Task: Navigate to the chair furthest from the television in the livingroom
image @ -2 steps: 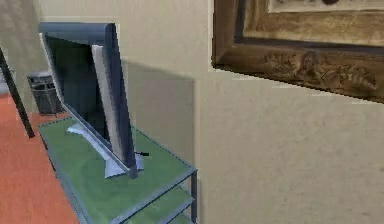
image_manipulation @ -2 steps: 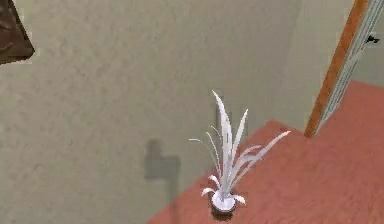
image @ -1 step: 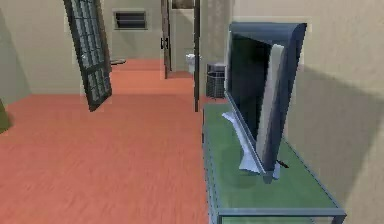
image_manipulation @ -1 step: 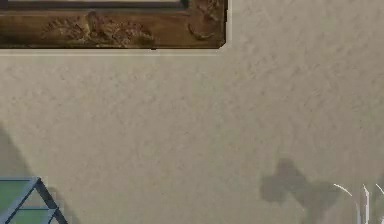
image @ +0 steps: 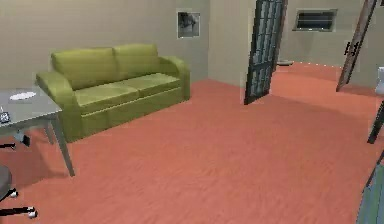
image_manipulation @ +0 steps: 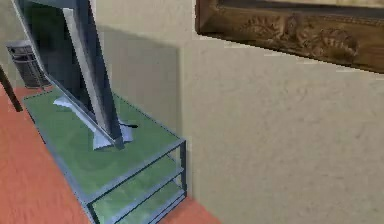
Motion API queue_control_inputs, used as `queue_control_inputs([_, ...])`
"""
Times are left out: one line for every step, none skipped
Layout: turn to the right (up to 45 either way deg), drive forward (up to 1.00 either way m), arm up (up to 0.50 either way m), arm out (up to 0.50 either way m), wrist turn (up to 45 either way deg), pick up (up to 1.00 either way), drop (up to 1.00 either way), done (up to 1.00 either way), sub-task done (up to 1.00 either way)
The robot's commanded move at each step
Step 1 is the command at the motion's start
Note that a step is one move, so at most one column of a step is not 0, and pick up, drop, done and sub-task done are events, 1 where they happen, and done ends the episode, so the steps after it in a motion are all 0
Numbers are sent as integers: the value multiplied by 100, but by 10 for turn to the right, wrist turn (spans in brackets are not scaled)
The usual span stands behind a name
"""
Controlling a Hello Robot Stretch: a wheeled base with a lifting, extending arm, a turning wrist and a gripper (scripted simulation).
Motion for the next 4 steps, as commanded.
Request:
queue_control_inputs([-450,0,0,0,0,0,0,0,0])
queue_control_inputs([-390,0,0,0,0,0,0,0,0])
queue_control_inputs([-30,0,0,0,0,0,0,0,0])
queue_control_inputs([0,100,0,0,0,0,0,0,0])
